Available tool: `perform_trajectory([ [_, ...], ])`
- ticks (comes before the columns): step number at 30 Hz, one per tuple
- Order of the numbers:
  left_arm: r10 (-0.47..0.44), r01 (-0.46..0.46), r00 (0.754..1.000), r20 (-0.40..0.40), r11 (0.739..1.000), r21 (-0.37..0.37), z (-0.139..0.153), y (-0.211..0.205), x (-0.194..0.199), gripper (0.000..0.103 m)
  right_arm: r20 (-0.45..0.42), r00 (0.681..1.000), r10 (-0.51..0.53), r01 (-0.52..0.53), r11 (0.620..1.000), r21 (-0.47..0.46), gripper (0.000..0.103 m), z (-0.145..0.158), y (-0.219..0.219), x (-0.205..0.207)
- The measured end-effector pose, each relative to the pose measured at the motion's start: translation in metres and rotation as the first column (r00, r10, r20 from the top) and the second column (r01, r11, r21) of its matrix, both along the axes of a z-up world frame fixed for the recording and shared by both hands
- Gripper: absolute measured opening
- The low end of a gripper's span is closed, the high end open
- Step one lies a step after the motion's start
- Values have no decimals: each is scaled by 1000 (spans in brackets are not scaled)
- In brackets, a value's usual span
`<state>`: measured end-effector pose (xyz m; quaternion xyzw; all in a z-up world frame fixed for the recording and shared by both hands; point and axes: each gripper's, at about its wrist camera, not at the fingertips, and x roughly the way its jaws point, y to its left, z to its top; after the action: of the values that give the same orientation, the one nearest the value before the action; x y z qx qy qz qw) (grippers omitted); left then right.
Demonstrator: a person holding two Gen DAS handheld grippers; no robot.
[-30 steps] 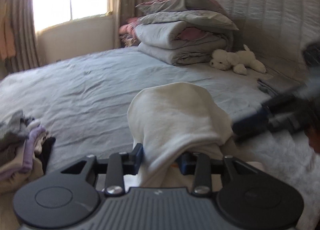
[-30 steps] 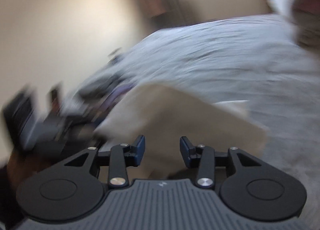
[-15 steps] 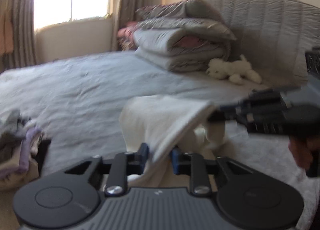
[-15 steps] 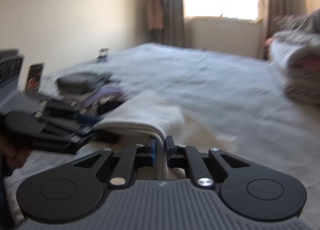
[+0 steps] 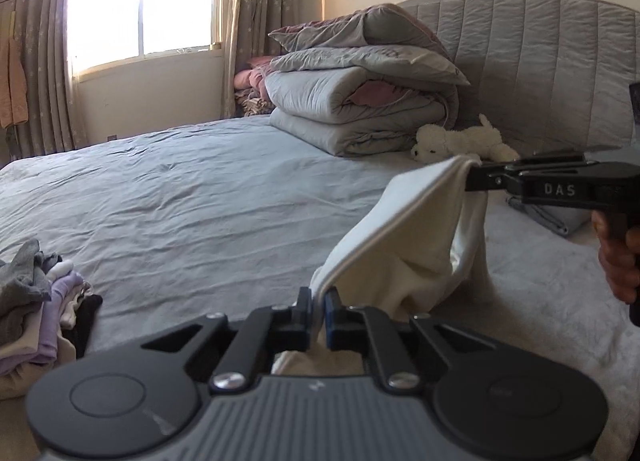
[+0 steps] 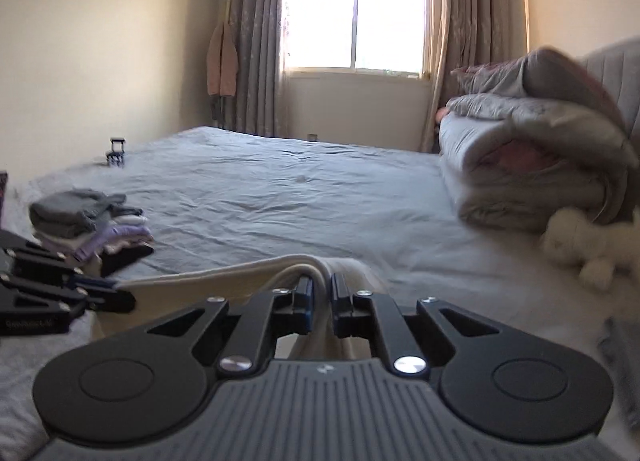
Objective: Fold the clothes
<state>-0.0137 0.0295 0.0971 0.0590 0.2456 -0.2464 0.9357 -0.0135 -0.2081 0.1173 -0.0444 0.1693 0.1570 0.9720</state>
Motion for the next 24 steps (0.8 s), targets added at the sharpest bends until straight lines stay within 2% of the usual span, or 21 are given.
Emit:
perform_trajectory([
  [4,-1,1,999,-35,1000,9,-6,-2,4,8,-26,998,53,-54,998,-26,11,-5,9,-3],
  [5,-3,3,999,-36,1000,17,-7,-4,4,15,-32,997,69,-70,997,-34,12,-7,12,-4],
  [6,-5,6,999,-35,1000,27,-9,-7,3,31,-38,996,84,-86,995,-42,13,-8,15,-5],
  [8,-8,9,1000,-25,999,45,-11,-13,2,51,-50,992,116,-119,991,-56,19,-10,21,-7],
  [9,-7,8,1000,-17,999,54,-12,-15,2,51,-56,990,131,-135,989,-63,20,-11,24,-9],
  [10,-8,10,1000,-20,998,60,-13,-17,3,52,-64,988,141,-145,987,-73,25,-13,27,-9],
  [11,-6,7,1000,-27,998,61,-14,-19,6,51,-75,987,141,-148,985,-87,37,-15,28,-9],
  [13,-1,3,999,-42,998,58,-17,-21,10,50,-101,985,138,-149,982,-113,51,-20,31,-9],
  [14,-2,5,999,-51,998,59,-18,-21,12,46,-124,984,130,-145,982,-122,51,-24,31,-7],
  [17,-12,16,997,-72,998,60,-20,-24,13,18,-190,976,103,-133,979,-152,51,-36,32,-1],
  [18,-12,16,997,-77,998,59,-19,-24,13,12,-212,973,89,-125,979,-162,50,-39,32,1],
  [19,-7,11,997,-77,998,58,-18,-24,12,11,-230,971,68,-110,979,-173,36,-41,30,4],
  [20,2,2,997,-75,999,49,-17,-22,13,10,-244,969,43,-88,980,-178,12,-42,27,7],
  [22,21,-19,997,-71,999,30,-13,-17,13,9,-251,968,-14,-29,986,-165,9,-40,19,11],
  [24,37,-39,996,-78,999,-23,-8,-8,14,8,-227,972,-60,26,988,-150,7,-34,10,12],
])
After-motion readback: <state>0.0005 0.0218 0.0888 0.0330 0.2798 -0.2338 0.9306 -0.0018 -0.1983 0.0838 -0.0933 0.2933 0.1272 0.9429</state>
